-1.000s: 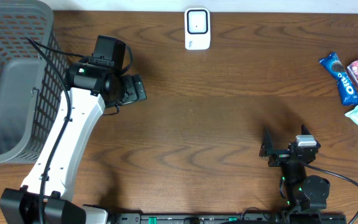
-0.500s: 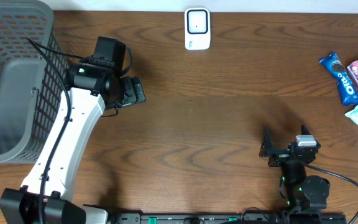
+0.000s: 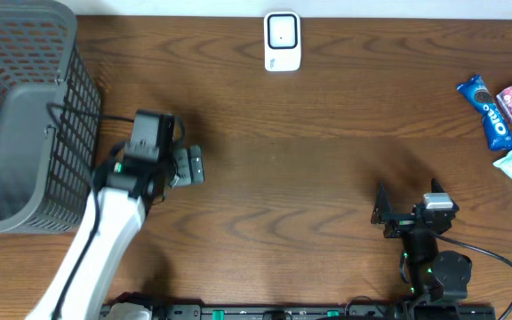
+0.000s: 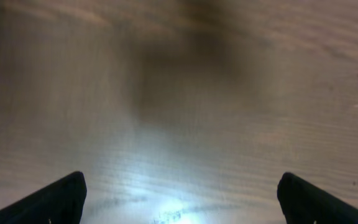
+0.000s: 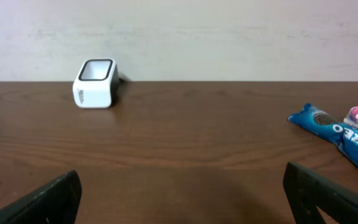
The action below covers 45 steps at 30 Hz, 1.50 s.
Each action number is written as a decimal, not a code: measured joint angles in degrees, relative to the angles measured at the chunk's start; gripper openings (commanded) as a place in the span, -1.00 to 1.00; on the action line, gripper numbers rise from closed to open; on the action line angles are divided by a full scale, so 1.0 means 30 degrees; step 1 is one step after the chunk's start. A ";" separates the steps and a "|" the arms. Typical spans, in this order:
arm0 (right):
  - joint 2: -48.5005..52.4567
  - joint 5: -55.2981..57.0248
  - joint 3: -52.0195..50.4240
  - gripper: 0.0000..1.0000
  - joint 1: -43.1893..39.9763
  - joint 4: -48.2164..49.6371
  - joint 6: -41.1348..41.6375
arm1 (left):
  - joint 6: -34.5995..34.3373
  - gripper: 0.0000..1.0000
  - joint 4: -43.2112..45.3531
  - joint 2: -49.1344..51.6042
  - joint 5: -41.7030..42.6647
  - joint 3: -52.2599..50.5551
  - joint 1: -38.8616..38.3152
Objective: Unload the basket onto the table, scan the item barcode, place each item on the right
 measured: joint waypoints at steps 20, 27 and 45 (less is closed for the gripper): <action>-0.0007 0.0000 0.0000 0.99 -0.0029 0.0000 0.0000 | 0.3191 0.96 0.6805 -1.3245 -0.0007 -1.1825 0.0000; -0.0007 0.0000 0.0000 0.99 -0.0029 0.0000 0.0000 | 0.3555 0.96 0.8306 -1.6174 -0.0015 -1.3719 0.0000; -0.0007 0.0000 -0.0007 0.99 -0.0029 0.0007 0.0000 | 0.3599 0.96 1.1992 -2.2520 -0.0211 -1.7085 0.0969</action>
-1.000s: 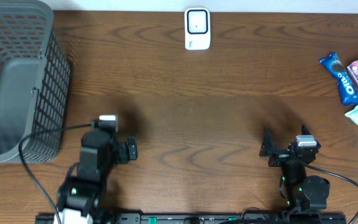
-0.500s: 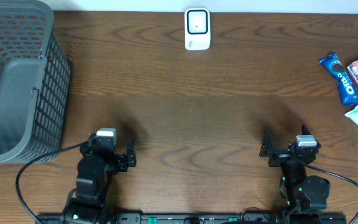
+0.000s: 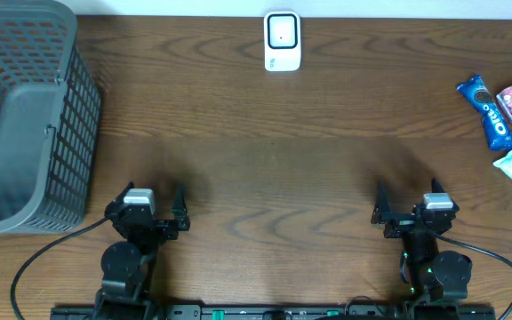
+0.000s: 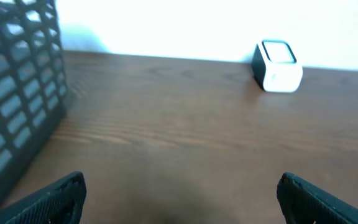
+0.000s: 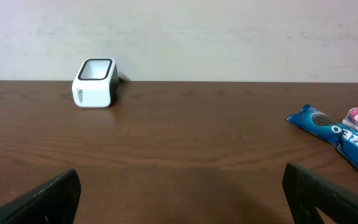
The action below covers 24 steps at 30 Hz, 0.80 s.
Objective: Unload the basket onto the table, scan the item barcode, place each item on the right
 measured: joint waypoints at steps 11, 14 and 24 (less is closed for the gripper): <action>0.0000 0.0000 0.0000 0.99 0.0000 0.0000 0.0000 | 0.1668 0.96 0.0168 -0.1435 0.1537 -0.0131 0.2273; 0.0000 0.0000 0.0000 0.99 0.0000 0.0000 0.0000 | 0.1712 0.96 0.0168 -0.1435 0.1588 -0.0131 0.2594; 0.0000 0.0000 0.0000 0.98 0.0000 0.0000 0.0000 | 0.1617 0.96 0.0153 -0.1435 0.1596 -0.0131 0.2652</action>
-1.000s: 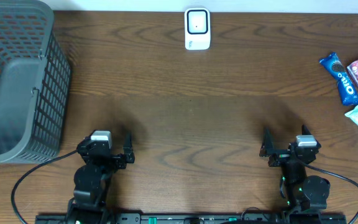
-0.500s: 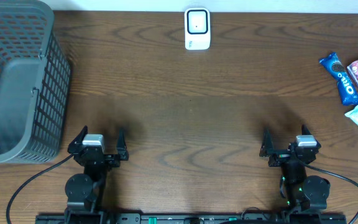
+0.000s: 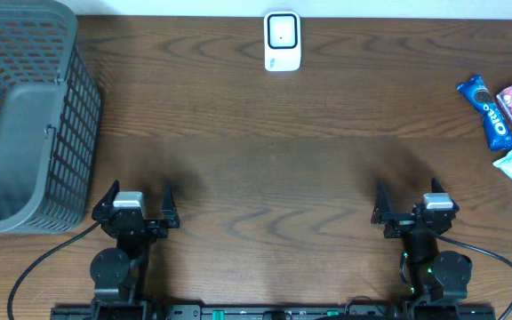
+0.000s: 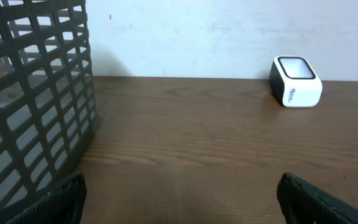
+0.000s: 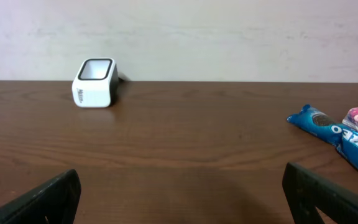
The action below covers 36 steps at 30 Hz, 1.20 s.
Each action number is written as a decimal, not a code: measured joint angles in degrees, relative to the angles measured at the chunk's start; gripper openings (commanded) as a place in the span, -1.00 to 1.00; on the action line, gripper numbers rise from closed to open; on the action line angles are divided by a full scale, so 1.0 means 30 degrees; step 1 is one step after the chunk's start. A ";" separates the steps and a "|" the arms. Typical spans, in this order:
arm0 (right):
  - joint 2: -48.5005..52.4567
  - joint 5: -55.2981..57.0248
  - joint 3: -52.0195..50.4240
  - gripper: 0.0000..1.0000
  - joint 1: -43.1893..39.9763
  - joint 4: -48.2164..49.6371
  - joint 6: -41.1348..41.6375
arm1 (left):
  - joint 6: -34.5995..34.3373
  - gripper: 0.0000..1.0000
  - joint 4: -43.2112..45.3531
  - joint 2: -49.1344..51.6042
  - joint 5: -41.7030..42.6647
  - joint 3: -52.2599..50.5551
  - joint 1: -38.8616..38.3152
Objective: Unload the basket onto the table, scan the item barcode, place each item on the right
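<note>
A small white barcode scanner point(image 3: 282, 40) stands at the table's far edge, also seen from the left wrist point(image 4: 297, 90) and from the right wrist point(image 5: 94, 83). Snack packets lie at the right edge, a blue Oreo pack point(image 3: 486, 110) point(image 5: 335, 138) nearest the middle. My left gripper point(image 3: 134, 208) point(image 4: 180, 202) rests open at the front left, nothing between its fingers. My right gripper point(image 3: 413, 210) point(image 5: 182, 199) rests open at the front right, likewise holding nothing.
A tall grey mesh basket point(image 3: 27, 116) point(image 4: 30, 93) fills the left side of the table. A pink packet and a pale blue-white packet lie by the Oreo pack. A white wall stands behind the table.
My left gripper has shifted slightly to the left at the front of the table and now points level at the basket and scanner. The right arm has not moved.
My left arm was stretched out beside the basket, its open gripper pointing down at the wood. Then it was folded back at the front left, and now it sits squared there. The right arm stayed parked and open throughout.
</note>
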 measured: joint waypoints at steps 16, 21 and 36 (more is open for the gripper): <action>0.0000 0.0000 0.0000 0.99 0.0000 0.0000 0.0007 | -0.0204 0.96 -0.0007 0.0000 0.0007 0.0000 -0.0095; 0.0000 0.0000 0.0000 0.99 0.0000 0.0000 0.0000 | -0.0182 0.96 -0.0007 0.0000 0.0007 0.0000 -0.0117; 0.0000 0.0000 0.0000 0.99 0.0000 0.0000 0.0000 | -0.0525 0.96 0.0000 0.0000 0.0007 0.0000 -0.0117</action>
